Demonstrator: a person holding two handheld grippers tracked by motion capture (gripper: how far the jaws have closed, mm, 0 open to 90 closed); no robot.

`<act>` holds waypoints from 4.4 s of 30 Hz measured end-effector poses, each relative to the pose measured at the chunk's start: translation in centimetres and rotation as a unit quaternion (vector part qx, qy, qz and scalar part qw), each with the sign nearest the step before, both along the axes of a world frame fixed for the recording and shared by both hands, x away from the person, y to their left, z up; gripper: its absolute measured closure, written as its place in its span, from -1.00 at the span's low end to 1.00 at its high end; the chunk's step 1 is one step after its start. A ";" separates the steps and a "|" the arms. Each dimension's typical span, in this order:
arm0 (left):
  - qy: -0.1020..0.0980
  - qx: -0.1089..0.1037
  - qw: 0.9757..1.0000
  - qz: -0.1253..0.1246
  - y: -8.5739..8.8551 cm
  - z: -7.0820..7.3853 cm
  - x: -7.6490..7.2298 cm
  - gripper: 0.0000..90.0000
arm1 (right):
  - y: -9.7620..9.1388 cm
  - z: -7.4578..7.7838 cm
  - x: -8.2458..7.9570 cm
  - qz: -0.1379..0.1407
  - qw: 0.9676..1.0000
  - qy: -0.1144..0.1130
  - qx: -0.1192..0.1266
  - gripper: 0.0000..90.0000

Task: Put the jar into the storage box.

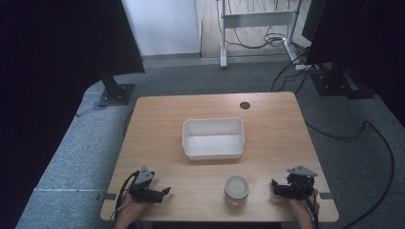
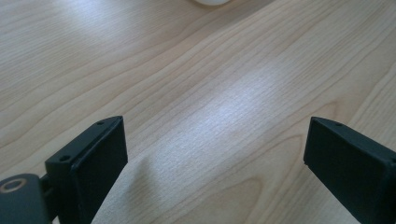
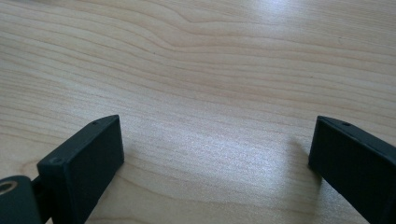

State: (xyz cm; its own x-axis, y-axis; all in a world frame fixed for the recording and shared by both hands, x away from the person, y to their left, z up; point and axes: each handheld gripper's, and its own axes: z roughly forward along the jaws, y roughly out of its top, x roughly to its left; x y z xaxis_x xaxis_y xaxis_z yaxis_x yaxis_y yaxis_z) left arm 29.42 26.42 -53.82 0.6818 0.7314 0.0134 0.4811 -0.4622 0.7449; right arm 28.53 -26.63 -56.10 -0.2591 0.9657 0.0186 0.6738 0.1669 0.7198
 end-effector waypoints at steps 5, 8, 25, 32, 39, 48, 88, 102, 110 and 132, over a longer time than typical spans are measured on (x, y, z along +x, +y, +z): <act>-0.003 -0.005 1.000 -0.007 -0.5 0.3 -0.3 -0.88 | 0.0 0.0 0.0 0.000 1.000 0.000 0.000 -0.94; -0.004 -0.006 1.000 -0.012 -0.8 0.5 -0.5 -0.90 | 0.0 0.0 0.0 0.000 1.000 0.000 0.000 -0.94; -0.011 -0.029 0.998 -0.046 -3.1 1.7 -1.2 -0.94 | 0.0 0.0 0.0 0.000 1.000 0.000 0.000 -0.94; -0.015 -0.034 0.997 -0.065 -4.5 2.1 -1.4 -0.94 | 0.0 0.0 0.0 0.000 1.000 0.000 0.000 -0.94; -0.017 -0.042 0.996 -0.079 -5.9 2.2 -1.6 -0.95 | 0.0 0.0 0.0 0.000 1.000 0.000 0.000 -0.94; -0.021 -0.046 0.994 -0.096 -7.5 2.4 -1.6 -0.96 | 0.0 0.0 0.0 0.001 1.000 -0.001 0.000 -0.93; -0.028 -0.055 0.982 -0.177 -14.9 3.1 -1.5 -0.97 | 0.0 0.0 0.0 0.001 1.000 -0.001 0.000 -0.93; -0.014 -0.054 0.975 -0.214 -17.5 2.4 -1.1 -0.93 | 0.0 0.0 -0.1 0.004 1.000 -0.001 0.000 -0.93; -0.011 -0.053 0.971 -0.234 -18.7 2.2 -1.0 -0.89 | 0.0 0.0 -0.1 0.004 1.000 -0.001 0.000 -0.93; -0.011 -0.038 0.967 -0.252 -22.4 1.2 -0.9 -0.87 | 0.0 0.0 -0.1 0.004 1.000 -0.001 0.000 -0.93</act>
State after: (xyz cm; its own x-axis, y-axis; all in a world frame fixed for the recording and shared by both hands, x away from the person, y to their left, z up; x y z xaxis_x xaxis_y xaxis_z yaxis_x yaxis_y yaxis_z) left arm 28.48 3.99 -52.66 0.9523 0.3049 -0.0090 0.1927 -0.5783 0.7927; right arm 28.47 -26.65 -56.10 -0.2663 0.9637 0.0191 0.6711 0.1712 0.7213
